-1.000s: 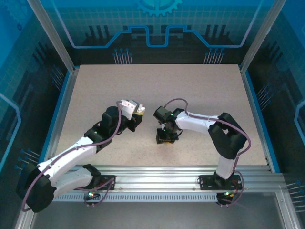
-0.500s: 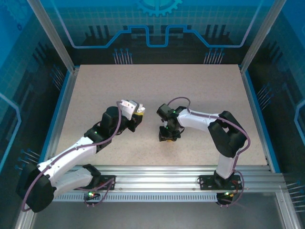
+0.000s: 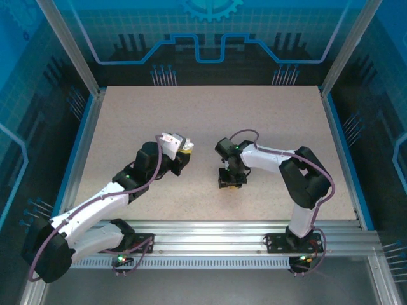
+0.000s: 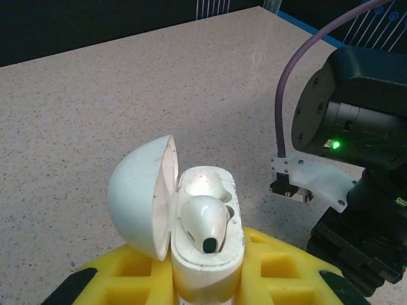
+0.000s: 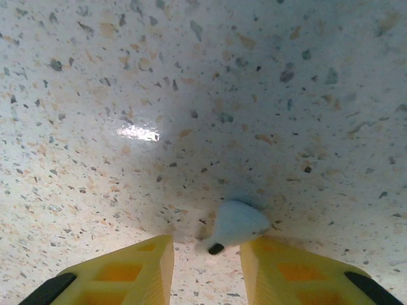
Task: Insert the wireless bluetooth earbuds into the charging case
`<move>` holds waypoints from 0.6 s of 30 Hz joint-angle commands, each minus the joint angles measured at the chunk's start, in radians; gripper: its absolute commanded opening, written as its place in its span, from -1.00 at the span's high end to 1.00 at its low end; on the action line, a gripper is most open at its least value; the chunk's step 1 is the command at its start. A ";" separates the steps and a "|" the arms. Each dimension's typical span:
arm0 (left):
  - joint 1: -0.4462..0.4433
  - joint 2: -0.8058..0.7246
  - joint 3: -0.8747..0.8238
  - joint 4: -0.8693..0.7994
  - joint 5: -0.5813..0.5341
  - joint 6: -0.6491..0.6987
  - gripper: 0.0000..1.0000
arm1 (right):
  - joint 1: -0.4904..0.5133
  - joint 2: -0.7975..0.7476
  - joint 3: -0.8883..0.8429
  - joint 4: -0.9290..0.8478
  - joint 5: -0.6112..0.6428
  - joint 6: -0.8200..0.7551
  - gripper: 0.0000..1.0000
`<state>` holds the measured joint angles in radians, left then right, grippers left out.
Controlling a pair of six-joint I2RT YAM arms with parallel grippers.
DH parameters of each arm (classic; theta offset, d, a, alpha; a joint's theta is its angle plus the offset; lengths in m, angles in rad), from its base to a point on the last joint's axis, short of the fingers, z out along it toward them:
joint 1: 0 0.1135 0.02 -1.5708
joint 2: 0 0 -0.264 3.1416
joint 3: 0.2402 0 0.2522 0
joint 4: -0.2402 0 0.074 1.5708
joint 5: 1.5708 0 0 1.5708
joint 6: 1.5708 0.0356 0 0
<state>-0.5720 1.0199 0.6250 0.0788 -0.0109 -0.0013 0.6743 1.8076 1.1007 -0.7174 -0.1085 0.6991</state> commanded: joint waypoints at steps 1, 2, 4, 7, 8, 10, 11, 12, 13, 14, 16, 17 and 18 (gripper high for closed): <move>0.006 -0.008 0.001 0.004 0.003 -0.002 0.66 | -0.019 -0.017 -0.026 -0.002 0.004 0.000 0.30; 0.007 -0.009 0.002 0.001 0.003 -0.002 0.66 | -0.022 -0.010 -0.017 0.004 0.003 -0.003 0.30; 0.006 -0.014 0.002 -0.004 0.001 0.000 0.66 | -0.021 0.005 0.004 0.006 0.003 -0.011 0.30; 0.006 -0.026 0.002 -0.011 -0.007 0.008 0.65 | -0.020 0.019 0.029 -0.010 0.020 -0.018 0.31; 0.006 -0.029 0.004 -0.014 -0.009 0.009 0.66 | -0.018 0.026 0.042 -0.034 0.041 -0.022 0.31; 0.006 -0.033 0.001 -0.016 -0.011 0.009 0.65 | -0.015 0.033 0.053 -0.066 0.069 -0.032 0.33; 0.006 -0.032 0.000 -0.016 -0.011 0.009 0.65 | -0.015 0.033 0.051 -0.076 0.083 -0.034 0.34; 0.007 -0.032 -0.001 -0.016 -0.011 0.008 0.65 | -0.013 0.033 0.050 -0.086 0.094 -0.036 0.34; 0.007 -0.031 -0.001 -0.015 -0.008 0.007 0.65 | -0.014 0.031 0.051 -0.093 0.103 -0.036 0.34; 0.007 -0.030 -0.002 -0.013 -0.007 0.005 0.65 | -0.013 0.029 0.051 -0.096 0.110 -0.033 0.34; 0.007 -0.027 -0.002 -0.008 -0.005 0.003 0.65 | -0.010 0.030 0.058 -0.092 0.113 -0.030 0.34; 0.007 -0.026 -0.002 -0.007 -0.004 0.003 0.65 | -0.008 0.035 0.064 -0.090 0.113 -0.030 0.36; 0.007 -0.027 -0.001 -0.005 -0.004 0.001 0.66 | -0.005 0.042 0.069 -0.090 0.113 -0.030 0.37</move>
<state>-0.5720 1.0058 0.6250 0.0715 -0.0113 -0.0013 0.6666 1.8278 1.1400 -0.7704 -0.0246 0.6758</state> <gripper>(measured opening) 0.222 0.319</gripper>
